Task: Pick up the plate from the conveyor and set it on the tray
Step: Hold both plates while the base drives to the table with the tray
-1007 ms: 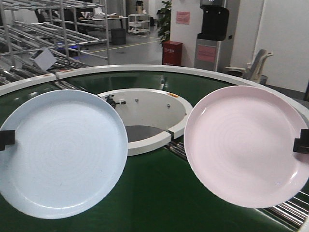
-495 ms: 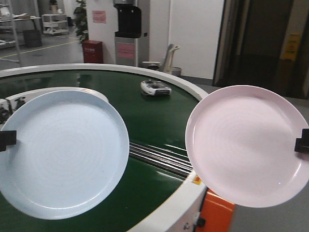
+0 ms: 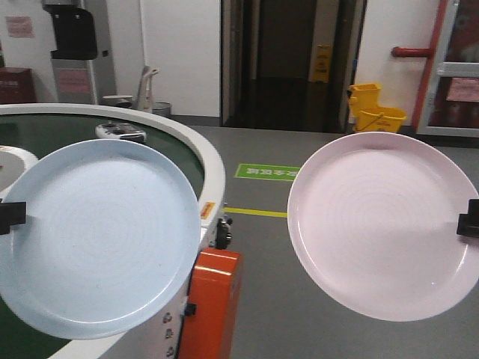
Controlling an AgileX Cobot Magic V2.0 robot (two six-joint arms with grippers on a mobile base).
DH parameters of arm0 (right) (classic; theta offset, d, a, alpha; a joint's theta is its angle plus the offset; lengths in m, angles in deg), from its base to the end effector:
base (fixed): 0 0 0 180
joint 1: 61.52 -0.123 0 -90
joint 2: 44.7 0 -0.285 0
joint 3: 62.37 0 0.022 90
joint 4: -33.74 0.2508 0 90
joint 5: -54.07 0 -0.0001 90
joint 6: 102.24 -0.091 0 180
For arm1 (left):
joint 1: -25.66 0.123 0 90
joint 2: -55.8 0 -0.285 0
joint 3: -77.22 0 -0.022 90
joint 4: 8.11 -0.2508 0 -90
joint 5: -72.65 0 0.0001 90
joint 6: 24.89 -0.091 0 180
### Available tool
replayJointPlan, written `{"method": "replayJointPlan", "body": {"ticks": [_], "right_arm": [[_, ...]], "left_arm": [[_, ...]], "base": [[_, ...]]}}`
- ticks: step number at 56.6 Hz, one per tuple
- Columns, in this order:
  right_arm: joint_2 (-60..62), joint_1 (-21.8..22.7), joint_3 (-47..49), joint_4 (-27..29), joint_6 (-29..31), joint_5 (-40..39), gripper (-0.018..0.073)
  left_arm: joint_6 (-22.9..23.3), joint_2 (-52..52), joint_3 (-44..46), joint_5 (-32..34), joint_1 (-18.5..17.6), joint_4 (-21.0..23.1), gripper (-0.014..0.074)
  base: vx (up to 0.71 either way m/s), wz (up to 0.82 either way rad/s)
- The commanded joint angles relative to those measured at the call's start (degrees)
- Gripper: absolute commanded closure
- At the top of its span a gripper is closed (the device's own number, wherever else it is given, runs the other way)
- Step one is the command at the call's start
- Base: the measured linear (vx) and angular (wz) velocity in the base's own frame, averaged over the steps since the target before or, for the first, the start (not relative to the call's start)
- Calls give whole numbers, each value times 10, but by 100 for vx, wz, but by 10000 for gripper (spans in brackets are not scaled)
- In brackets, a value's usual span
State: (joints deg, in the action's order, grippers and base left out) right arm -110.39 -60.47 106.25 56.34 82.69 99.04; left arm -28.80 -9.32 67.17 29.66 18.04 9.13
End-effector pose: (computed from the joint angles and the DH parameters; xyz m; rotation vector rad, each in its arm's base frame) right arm 0.1986 0.0211 0.4167 0.0611 2.0922 0.3976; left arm 0.1922 -0.0443 0.4267 0.1060 2.0482 -0.3873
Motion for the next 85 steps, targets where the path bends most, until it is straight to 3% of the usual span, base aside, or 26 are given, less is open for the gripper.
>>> {"method": "replayJointPlan", "body": {"ticks": [1, 40, 85], "right_arm": [[9, 1, 17, 13, 4, -45, 572], [10, 1, 17, 13, 4, -45, 572], [10, 1, 17, 13, 4, -45, 568]], "left_arm": [[6, 11, 15, 49, -2, 16, 602], [6, 11, 15, 45, -2, 16, 602], [6, 11, 15, 45, -2, 16, 602]], "base": [[-12, -57], [1, -49], [29, -45]]}}
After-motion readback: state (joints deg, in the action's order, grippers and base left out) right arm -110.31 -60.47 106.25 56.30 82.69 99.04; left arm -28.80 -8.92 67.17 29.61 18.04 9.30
